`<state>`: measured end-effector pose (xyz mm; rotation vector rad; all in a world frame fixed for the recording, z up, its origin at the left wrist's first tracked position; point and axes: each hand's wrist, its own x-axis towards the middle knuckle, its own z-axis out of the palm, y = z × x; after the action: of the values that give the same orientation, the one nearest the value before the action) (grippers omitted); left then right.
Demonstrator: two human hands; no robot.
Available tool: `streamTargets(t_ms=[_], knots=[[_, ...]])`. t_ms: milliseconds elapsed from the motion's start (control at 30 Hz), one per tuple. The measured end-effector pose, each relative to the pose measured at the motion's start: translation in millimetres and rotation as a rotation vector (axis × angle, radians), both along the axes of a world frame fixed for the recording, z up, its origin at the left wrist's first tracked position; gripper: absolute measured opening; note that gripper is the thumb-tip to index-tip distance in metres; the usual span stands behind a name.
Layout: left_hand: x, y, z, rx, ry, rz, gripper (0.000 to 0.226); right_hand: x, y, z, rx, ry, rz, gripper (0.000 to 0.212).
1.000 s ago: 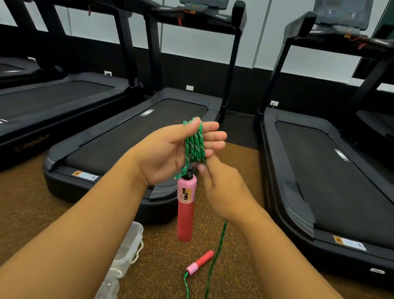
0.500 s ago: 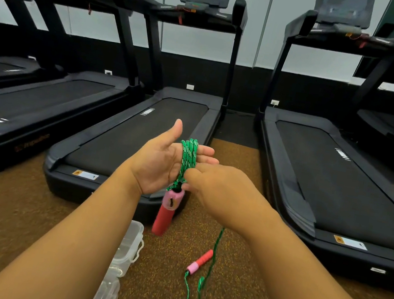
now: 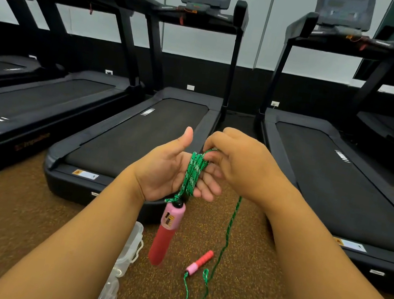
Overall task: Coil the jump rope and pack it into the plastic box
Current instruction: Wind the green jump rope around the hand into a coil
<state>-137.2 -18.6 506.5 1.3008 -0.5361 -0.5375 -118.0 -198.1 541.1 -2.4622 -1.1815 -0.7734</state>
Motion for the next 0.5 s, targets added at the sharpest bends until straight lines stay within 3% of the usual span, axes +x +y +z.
streamTargets(t_ms=[133, 300, 500], knots=[[-3, -1, 2, -0.013, -0.028, -0.05, 0.083, 12, -3, -8, 0.187, 0.103, 0.028, 0.018], [-5, -3, 8, 0.015, -0.109, 0.094, 0.042, 17, -2, -26, 0.352, 0.31, 0.064, 0.023], [-5, -5, 14, -0.063, -0.134, 0.199, 0.038, 9, 11, -42, 0.439, 0.507, 0.054, 0.026]])
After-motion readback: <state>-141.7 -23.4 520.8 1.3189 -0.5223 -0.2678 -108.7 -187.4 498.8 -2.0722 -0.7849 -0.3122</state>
